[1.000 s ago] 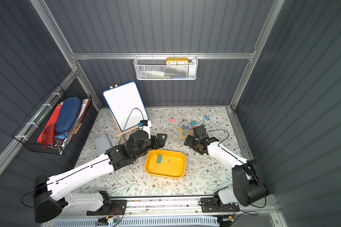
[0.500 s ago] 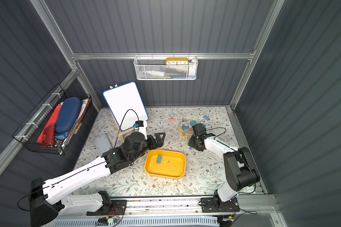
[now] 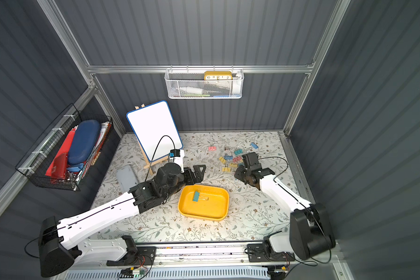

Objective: Put the binder clips in the storage box
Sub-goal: Pick up the binder clip at the center of the board, then place the binder clip in the storage box.

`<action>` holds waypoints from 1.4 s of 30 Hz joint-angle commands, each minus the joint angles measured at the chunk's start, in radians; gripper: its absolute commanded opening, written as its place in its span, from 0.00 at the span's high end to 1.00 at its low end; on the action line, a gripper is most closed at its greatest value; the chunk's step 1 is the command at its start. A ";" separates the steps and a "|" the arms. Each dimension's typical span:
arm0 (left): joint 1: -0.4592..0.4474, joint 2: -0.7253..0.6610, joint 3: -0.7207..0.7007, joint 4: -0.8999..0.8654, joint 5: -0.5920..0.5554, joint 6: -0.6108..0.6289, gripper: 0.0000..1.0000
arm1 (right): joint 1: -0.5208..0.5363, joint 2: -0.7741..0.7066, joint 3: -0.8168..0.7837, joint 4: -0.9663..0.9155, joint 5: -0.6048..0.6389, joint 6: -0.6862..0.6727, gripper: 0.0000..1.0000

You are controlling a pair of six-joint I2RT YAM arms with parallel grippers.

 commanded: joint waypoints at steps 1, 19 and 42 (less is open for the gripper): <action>0.004 -0.064 -0.025 0.035 -0.047 -0.041 0.01 | 0.073 -0.150 -0.043 -0.013 -0.070 0.048 0.94; 0.225 -0.121 -0.212 0.245 -0.031 0.144 0.01 | 0.852 0.178 -0.241 0.875 0.544 0.296 0.94; 0.606 0.177 -0.430 1.043 0.315 0.427 0.01 | 0.983 0.176 -0.187 0.721 0.880 0.196 0.45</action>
